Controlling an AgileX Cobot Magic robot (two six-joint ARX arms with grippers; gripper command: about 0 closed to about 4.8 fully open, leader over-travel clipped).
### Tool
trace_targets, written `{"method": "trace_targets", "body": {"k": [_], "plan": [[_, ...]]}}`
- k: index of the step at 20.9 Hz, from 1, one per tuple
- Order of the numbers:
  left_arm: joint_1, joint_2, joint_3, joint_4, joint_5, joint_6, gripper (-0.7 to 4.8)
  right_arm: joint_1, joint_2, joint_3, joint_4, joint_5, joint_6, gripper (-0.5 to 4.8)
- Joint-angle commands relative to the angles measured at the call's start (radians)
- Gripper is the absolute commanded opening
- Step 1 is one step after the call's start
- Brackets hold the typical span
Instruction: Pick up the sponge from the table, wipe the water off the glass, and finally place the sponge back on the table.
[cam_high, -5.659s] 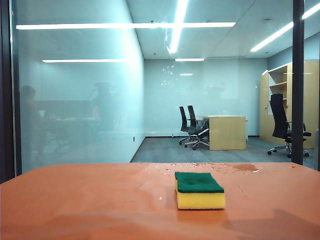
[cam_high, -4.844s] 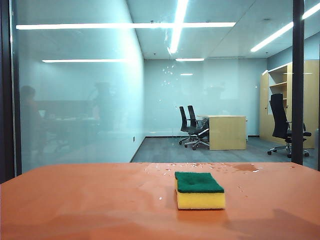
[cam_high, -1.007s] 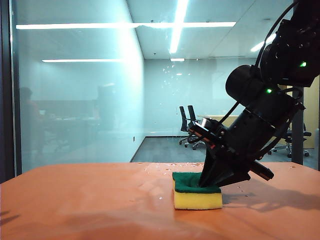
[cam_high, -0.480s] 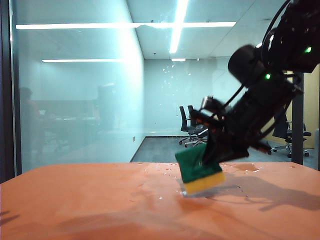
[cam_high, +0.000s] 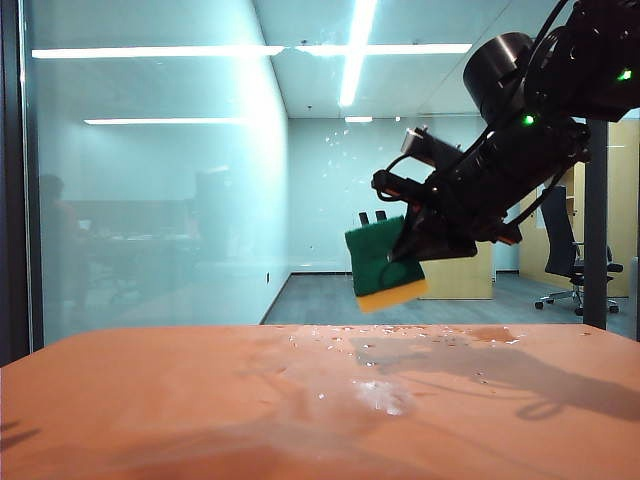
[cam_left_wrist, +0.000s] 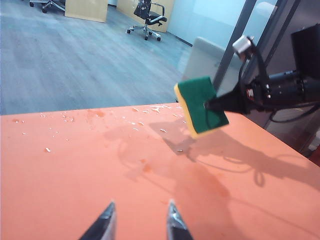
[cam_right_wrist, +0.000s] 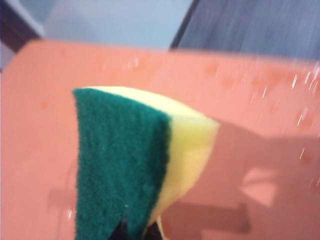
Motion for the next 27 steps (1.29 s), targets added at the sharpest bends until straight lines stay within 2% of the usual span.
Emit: {"method": "trace_targets", "body": {"k": [1,8,13,15,18,27], "plan": [[0.0,0.0,0.003,0.013,0.002,0.002,1.29,-0.013,-0.004,0.005,0.093,0.029,-0.025,-0.09],[0.0,0.0,0.004,0.024,-0.001,0.008,1.29,-0.054,0.002,0.144,0.142,0.053,-0.166,-0.09],[0.0,0.0,0.003,0.075,-0.006,0.009,1.29,-0.064,0.005,0.247,0.143,0.053,-0.203,-0.09],[0.0,0.0,0.004,0.086,-0.017,0.009,1.29,-0.071,0.023,0.291,0.139,0.022,-0.203,-0.09],[0.001,0.0,0.003,0.089,-0.048,0.01,1.29,-0.081,0.074,0.369,0.129,0.003,-0.208,-0.09],[0.001,0.0,0.003,0.088,-0.048,0.051,1.29,-0.085,0.247,0.65,0.111,-0.06,-0.226,-0.09]]}}
